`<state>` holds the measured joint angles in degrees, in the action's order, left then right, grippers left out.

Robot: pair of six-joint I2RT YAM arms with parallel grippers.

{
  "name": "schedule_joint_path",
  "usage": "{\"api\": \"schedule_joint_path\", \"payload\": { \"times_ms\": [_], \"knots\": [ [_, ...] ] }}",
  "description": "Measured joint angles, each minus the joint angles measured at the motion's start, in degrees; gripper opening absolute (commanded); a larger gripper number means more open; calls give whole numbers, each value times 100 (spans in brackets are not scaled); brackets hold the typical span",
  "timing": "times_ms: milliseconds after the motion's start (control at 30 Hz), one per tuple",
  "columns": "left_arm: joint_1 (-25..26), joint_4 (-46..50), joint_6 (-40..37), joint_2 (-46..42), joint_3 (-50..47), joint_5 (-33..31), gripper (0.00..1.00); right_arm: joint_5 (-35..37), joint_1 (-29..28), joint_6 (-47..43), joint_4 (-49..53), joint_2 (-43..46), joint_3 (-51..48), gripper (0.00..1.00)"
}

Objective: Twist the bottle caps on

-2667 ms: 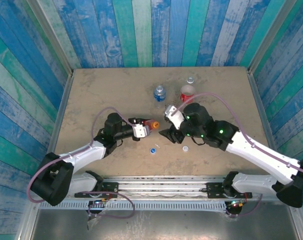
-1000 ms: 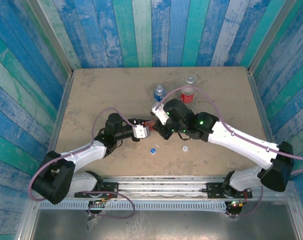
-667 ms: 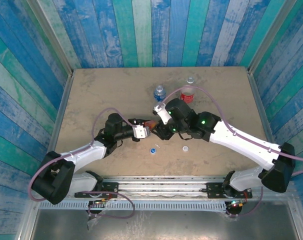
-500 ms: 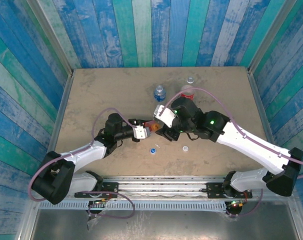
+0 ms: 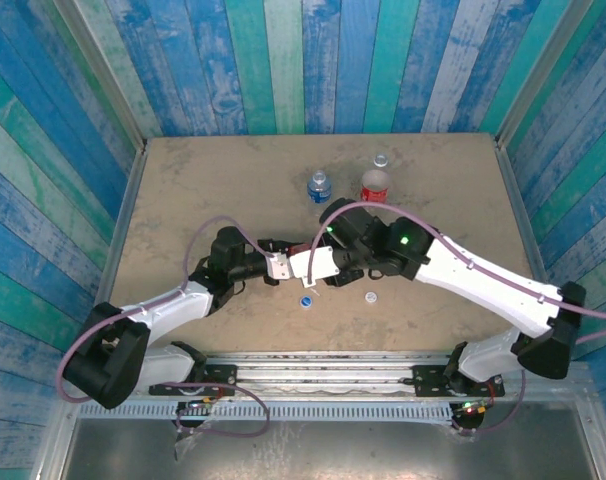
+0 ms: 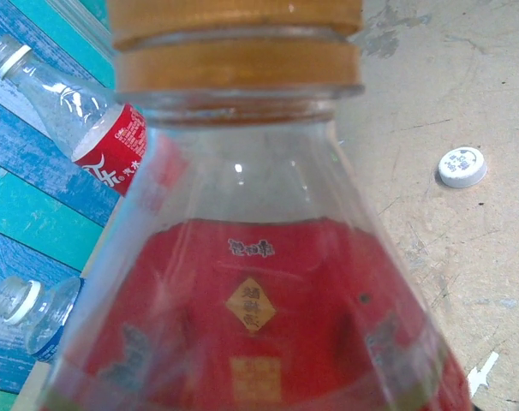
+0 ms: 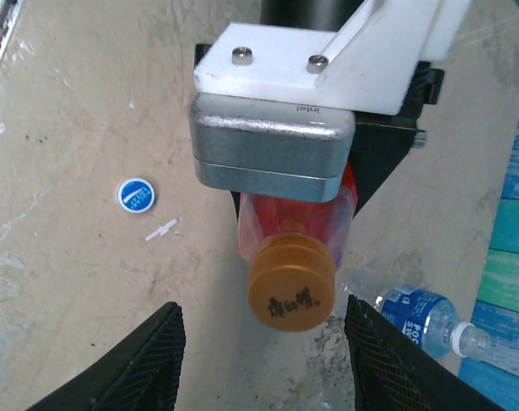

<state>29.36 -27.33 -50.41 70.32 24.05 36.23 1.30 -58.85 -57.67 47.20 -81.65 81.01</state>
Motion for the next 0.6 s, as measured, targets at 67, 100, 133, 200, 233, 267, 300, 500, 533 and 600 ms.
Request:
{"api": "schedule_joint_path", "payload": {
  "times_ms": [67,100,133,200,233,267,300,500,533,600],
  "knots": [
    [0,7,0,0,0,28,46,48,-2,-59,-9,-127,39,50],
    [0,15,-2,0,0,35,46,70,-4,-85,-7,-162,42,49],
    [0,24,-4,0,0,50,47,101,-4,-101,-7,-186,42,46],
    [0,44,-13,0,0,74,47,136,-7,-109,-13,-190,42,40],
    [0,57,-13,0,0,85,47,142,-7,-103,-17,-190,42,33],
    [0,72,-17,0,0,96,47,151,-7,-107,-31,-195,44,27],
    [0,101,-31,0,0,101,47,160,-7,-107,-66,-201,44,21],
    [0,192,-39,0,0,116,47,195,-2,-22,-120,-232,66,30],
    [0,199,-39,0,0,118,47,195,-2,-24,-120,-234,66,33],
    [0,199,-39,0,0,118,46,192,-2,-26,-122,-234,66,38]
  ]
}}
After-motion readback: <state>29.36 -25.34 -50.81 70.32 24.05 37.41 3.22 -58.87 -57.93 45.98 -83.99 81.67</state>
